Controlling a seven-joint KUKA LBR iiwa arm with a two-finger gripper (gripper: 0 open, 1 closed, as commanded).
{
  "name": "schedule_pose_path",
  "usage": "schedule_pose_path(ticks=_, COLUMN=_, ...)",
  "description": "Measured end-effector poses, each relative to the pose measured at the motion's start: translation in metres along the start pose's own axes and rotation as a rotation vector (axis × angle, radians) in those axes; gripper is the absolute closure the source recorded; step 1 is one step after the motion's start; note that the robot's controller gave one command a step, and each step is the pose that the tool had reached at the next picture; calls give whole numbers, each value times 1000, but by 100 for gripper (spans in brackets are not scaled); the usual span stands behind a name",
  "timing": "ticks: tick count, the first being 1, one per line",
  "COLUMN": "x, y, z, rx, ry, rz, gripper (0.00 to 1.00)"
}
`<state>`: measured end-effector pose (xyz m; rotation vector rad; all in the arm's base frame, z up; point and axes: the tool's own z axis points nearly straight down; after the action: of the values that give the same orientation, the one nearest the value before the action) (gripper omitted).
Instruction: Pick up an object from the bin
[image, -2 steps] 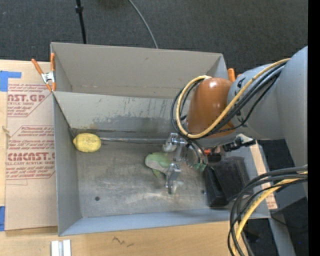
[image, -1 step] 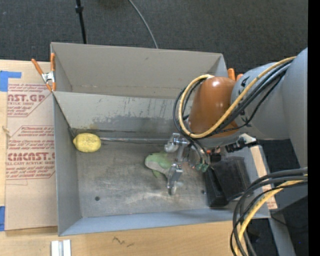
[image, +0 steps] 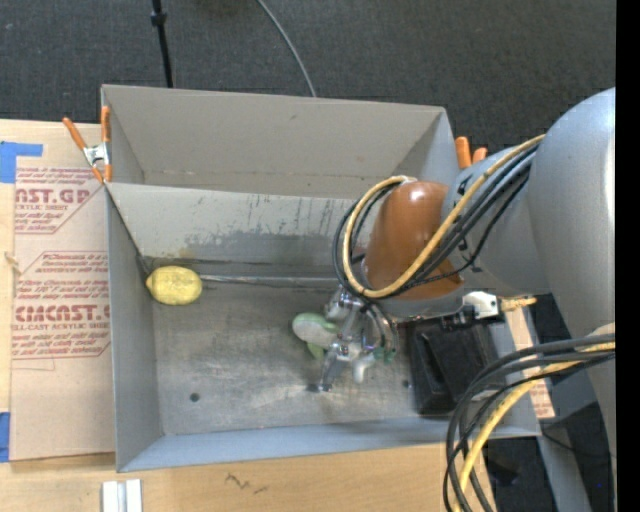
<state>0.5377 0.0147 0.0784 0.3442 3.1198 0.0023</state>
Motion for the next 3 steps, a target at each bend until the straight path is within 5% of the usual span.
schedule_pose_path(ticks=1, x=-6, y=6, z=3, rx=-3, ry=-17, rz=14, gripper=100)
schedule_pose_path(ticks=3, x=-6, y=6, z=3, rx=-3, ry=-17, rz=14, gripper=100)
